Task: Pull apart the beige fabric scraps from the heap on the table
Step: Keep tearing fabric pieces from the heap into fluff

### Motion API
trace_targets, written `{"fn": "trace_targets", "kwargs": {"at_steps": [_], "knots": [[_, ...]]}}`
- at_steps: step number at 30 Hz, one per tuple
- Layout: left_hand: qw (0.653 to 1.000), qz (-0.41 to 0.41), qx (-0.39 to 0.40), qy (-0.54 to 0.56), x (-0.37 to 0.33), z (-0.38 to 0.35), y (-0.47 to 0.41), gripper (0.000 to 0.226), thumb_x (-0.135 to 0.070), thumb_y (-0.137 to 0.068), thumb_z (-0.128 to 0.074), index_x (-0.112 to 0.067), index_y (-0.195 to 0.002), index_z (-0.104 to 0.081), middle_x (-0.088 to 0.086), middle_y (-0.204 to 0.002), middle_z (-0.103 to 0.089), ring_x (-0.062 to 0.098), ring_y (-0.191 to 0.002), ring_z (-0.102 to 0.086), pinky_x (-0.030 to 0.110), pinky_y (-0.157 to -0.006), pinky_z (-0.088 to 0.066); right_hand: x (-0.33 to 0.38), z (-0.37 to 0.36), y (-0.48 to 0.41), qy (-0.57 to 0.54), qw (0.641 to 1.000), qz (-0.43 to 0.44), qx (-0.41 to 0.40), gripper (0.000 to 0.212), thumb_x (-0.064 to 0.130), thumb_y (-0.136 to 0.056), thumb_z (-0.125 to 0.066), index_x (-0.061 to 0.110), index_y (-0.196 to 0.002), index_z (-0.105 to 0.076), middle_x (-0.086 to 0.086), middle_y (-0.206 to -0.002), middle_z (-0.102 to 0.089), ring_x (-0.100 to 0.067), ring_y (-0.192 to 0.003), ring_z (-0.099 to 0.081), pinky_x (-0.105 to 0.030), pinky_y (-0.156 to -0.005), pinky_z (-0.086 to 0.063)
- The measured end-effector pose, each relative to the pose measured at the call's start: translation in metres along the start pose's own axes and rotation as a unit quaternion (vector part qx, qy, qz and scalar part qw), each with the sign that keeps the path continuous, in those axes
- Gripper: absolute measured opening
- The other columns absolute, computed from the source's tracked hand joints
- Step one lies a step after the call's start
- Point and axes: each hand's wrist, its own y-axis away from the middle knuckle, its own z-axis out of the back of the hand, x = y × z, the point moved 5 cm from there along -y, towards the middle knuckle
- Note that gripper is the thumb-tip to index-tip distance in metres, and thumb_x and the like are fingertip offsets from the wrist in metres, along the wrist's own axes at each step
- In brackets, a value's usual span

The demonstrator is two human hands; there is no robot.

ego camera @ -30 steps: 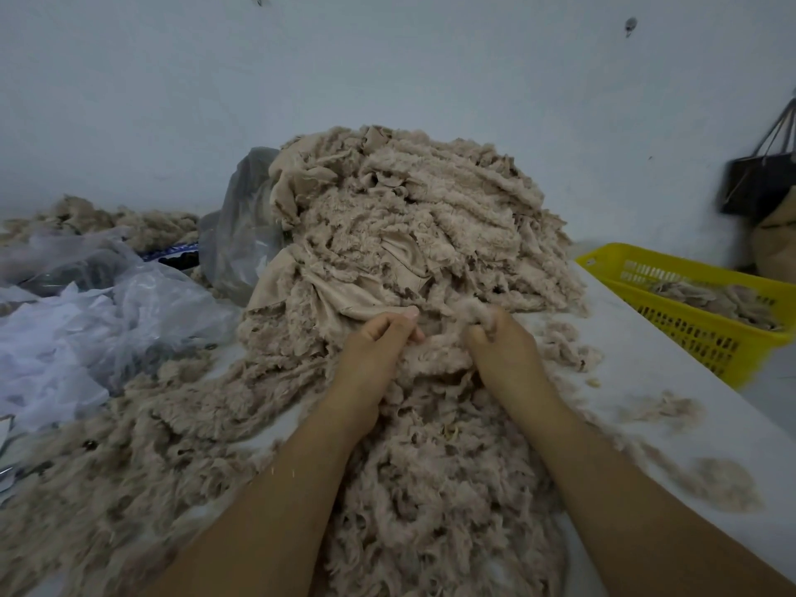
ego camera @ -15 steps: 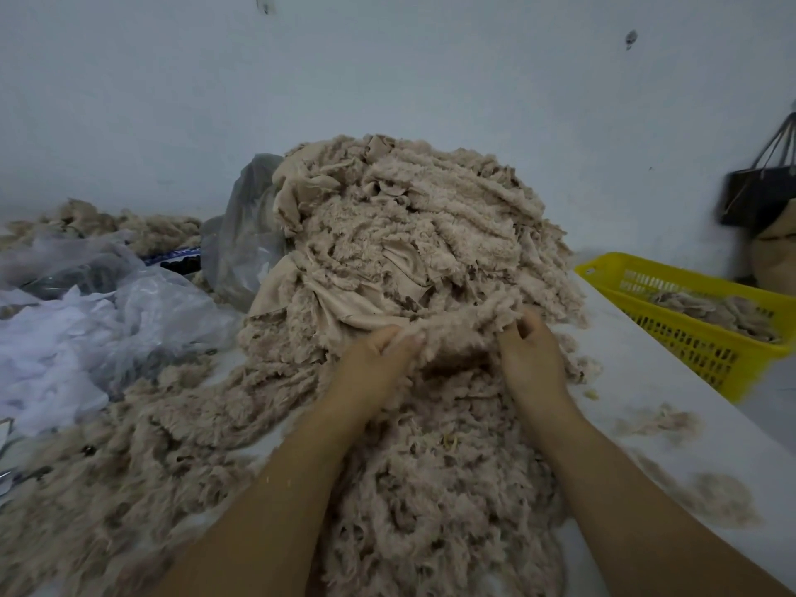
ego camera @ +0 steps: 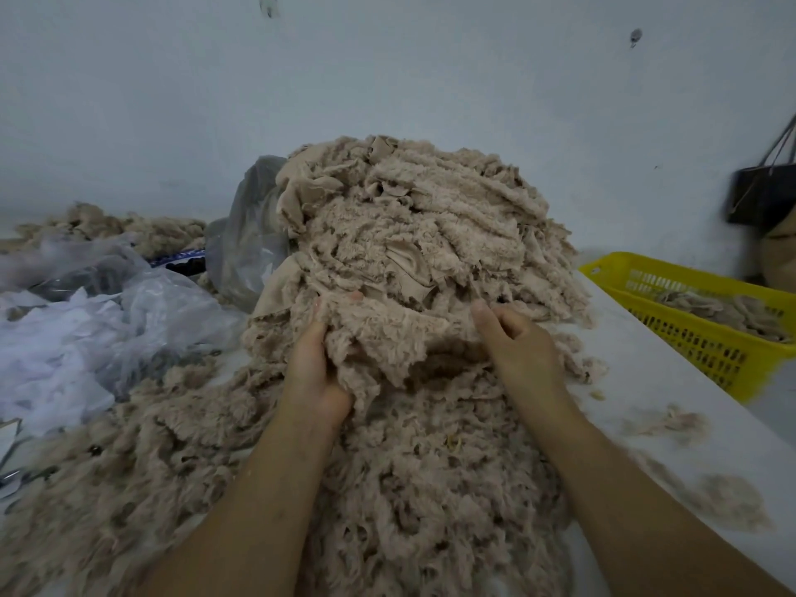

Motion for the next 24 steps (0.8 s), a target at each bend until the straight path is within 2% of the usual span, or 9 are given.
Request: {"fn": "trace_targets", "kwargs": {"at_steps": [2, 6, 10, 12, 14, 16, 18, 21, 24], "knots": [[0.999, 0.017, -0.01, -0.037, 0.002, 0.002, -0.001, 0.045, -0.035, -0.104, -0.046, -0.008, -0.094, -0.081, 0.015, -0.108, -0.075, 0.025, -0.092, -0.075, 0.043, -0.076, -0.062, -0.001, -0.003, 0.0, 0.005, 0.999, -0.003, 0.031, 0.057, 0.062, -0.094, -0.053, 0.008, -0.075, -0.051, 0.009, -0.051, -0.031, -0.007, -0.046, -0.029, -0.015, -0.049, -0.03], [0.998, 0.033, -0.005, -0.044, 0.002, 0.002, 0.002, 0.035, -0.035, -0.095, -0.062, -0.007, -0.108, -0.077, 0.017, -0.121, -0.07, 0.031, -0.108, -0.07, 0.045, -0.08, -0.06, -0.003, -0.008, -0.002, 0.024, 0.997, -0.006, 0.077, 0.039, 0.06, -0.094, -0.05, 0.035, -0.066, -0.042, 0.017, -0.054, -0.04, -0.001, -0.048, -0.037, -0.018, -0.053, -0.03], [0.996, 0.055, 0.009, -0.07, 0.004, -0.005, 0.005, 0.022, -0.017, -0.077, -0.071, -0.003, -0.09, -0.08, 0.019, -0.106, -0.074, 0.028, -0.095, -0.074, 0.041, -0.075, -0.061, -0.006, -0.007, -0.003, 0.0, 0.998, -0.007, 0.062, 0.028, 0.052, -0.101, -0.045, 0.038, -0.079, -0.055, 0.02, -0.053, -0.046, 0.0, -0.046, -0.041, -0.014, -0.05, -0.034], [0.994, 0.063, 0.003, -0.084, 0.006, -0.006, 0.006, 0.026, -0.011, -0.074, -0.069, -0.001, -0.096, -0.076, 0.022, -0.107, -0.073, 0.028, -0.091, -0.074, 0.04, -0.071, -0.062, -0.006, -0.008, -0.003, -0.007, 0.998, -0.004, 0.06, 0.026, 0.049, -0.102, -0.044, 0.042, -0.082, -0.057, 0.02, -0.053, -0.047, 0.0, -0.045, -0.041, -0.013, -0.048, -0.034], [0.992, 0.061, -0.011, -0.109, 0.009, -0.003, 0.002, 0.028, -0.005, -0.082, -0.063, -0.002, -0.109, -0.066, 0.021, -0.113, -0.071, 0.027, -0.091, -0.074, 0.039, -0.067, -0.062, -0.006, -0.009, -0.003, -0.009, 0.998, -0.004, 0.063, 0.022, 0.047, -0.103, -0.044, 0.037, -0.086, -0.055, 0.024, -0.054, -0.049, 0.002, -0.046, -0.043, -0.02, -0.054, -0.033], [0.982, 0.055, -0.025, -0.18, 0.012, -0.003, 0.001, 0.02, 0.002, -0.093, -0.051, -0.001, -0.106, -0.066, 0.016, -0.104, -0.074, 0.024, -0.087, -0.075, 0.034, -0.065, -0.061, -0.005, -0.011, -0.004, 0.006, 0.998, 0.003, 0.066, 0.021, 0.045, -0.103, -0.044, 0.037, -0.086, -0.052, 0.026, -0.059, -0.05, 0.003, -0.051, -0.045, -0.022, -0.056, -0.032], [0.951, 0.06, -0.041, -0.302, 0.017, -0.004, 0.001, 0.02, -0.008, -0.094, -0.057, -0.011, -0.1, -0.076, 0.008, -0.101, -0.077, 0.02, -0.088, -0.075, 0.032, -0.068, -0.061, -0.003, -0.013, -0.004, 0.033, 0.997, 0.013, 0.065, 0.019, 0.042, -0.103, -0.044, 0.038, -0.086, -0.051, 0.022, -0.07, -0.054, 0.006, -0.058, -0.048, -0.017, -0.054, -0.033], [0.855, 0.056, -0.009, -0.516, 0.024, -0.012, 0.009, 0.02, -0.05, -0.085, -0.069, -0.034, -0.088, -0.08, -0.012, -0.099, -0.077, 0.006, -0.095, -0.071, 0.028, -0.084, -0.056, 0.001, -0.017, -0.003, 0.061, 0.995, 0.036, 0.065, 0.018, 0.033, -0.104, -0.046, 0.036, -0.086, -0.05, 0.012, -0.081, -0.055, 0.011, -0.068, -0.05, -0.008, -0.056, -0.037], [0.8, 0.049, 0.053, -0.596, 0.035, -0.016, 0.014, 0.046, -0.066, -0.079, -0.066, -0.026, -0.1, -0.076, -0.007, -0.105, -0.076, 0.01, -0.1, -0.069, 0.032, -0.093, -0.053, 0.001, -0.017, -0.003, 0.072, 0.995, 0.048, 0.053, 0.022, 0.028, -0.104, -0.047, 0.036, -0.084, -0.05, 0.012, -0.078, -0.053, 0.013, -0.067, -0.05, -0.006, -0.054, -0.036]]}}
